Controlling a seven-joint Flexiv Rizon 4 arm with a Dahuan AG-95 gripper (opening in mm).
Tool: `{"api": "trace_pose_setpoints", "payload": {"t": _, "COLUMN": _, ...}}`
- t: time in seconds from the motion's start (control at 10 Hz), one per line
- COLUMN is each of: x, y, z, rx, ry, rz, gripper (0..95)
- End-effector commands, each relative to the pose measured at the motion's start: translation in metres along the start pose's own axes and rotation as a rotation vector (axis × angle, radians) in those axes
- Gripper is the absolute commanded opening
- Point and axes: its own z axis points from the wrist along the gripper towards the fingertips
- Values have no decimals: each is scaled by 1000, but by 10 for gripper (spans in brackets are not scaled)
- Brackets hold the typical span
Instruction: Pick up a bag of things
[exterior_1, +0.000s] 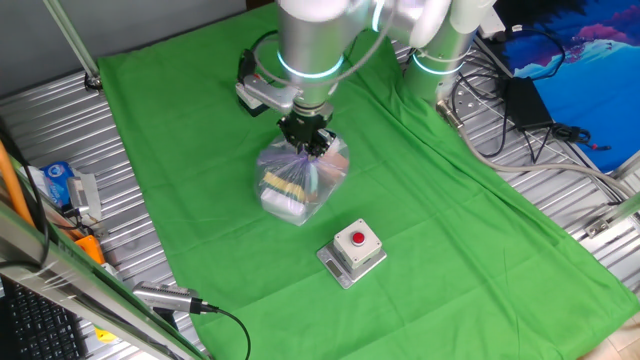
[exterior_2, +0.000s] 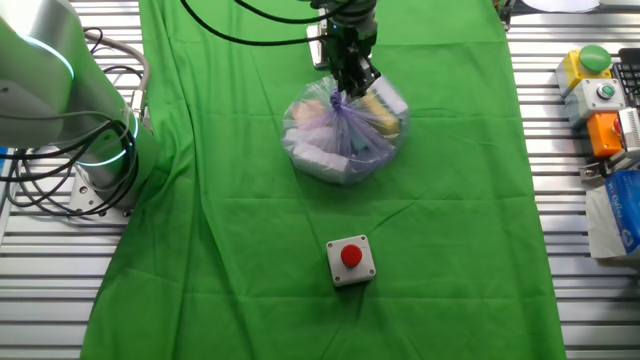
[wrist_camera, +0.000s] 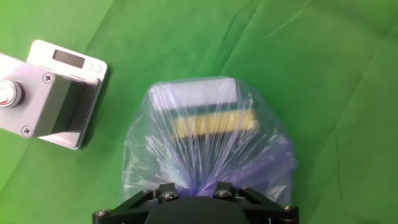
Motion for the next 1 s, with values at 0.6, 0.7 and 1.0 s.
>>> {"api": "trace_pose_setpoints", "payload": {"t": 0.6, "x": 4, "y": 10, "z": 2, "rx": -33, "ry": 14, "rz": 22, "gripper": 380}}
{"api": "trace_pose_setpoints", "payload": {"t": 0.7, "x": 5, "y": 14, "z": 2, "rx": -33, "ry": 13, "rz": 28, "gripper": 380}}
{"api": "trace_pose_setpoints", "payload": {"t": 1.0, "x": 11, "y": 24, "z": 6, "rx": -19, "ry": 20, "rz": 49, "gripper": 380}}
